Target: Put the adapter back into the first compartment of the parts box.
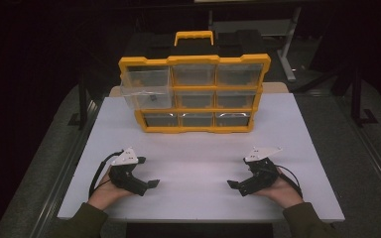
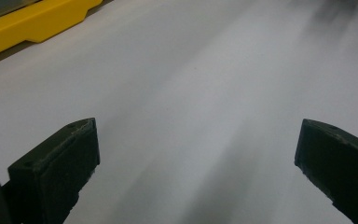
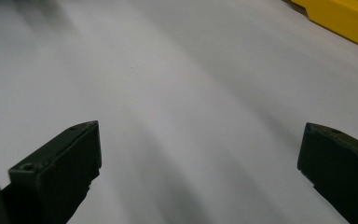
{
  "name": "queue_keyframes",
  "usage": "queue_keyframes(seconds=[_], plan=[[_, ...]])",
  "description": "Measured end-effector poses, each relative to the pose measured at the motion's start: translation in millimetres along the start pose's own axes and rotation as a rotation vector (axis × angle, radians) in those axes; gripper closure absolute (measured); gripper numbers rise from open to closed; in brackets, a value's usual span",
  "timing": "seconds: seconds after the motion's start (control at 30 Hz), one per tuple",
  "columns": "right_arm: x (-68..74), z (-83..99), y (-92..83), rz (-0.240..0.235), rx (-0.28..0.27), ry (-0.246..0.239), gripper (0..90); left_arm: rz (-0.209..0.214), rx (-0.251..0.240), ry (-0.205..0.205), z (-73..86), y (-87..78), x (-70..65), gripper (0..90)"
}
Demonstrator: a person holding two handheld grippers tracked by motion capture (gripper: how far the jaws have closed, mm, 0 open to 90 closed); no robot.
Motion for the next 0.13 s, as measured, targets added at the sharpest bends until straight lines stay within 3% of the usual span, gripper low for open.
queue_keyframes(seconds=[0.13], plan=[[0.2,0.2,0.2,-0.002,0.003,0.001,0.0,0.005,0.009,-0.002,2.4,0.4,0.6,0.0]])
Point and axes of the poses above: each handheld gripper's, and its own axes: y roughly forward along the jaws, z roughly out of its underside, x roughly to its left, the point moved 6 cm from there along y, roughly forward along the jaws, and after that the axes turned 13 degrees about y, right-handed, at the moved point
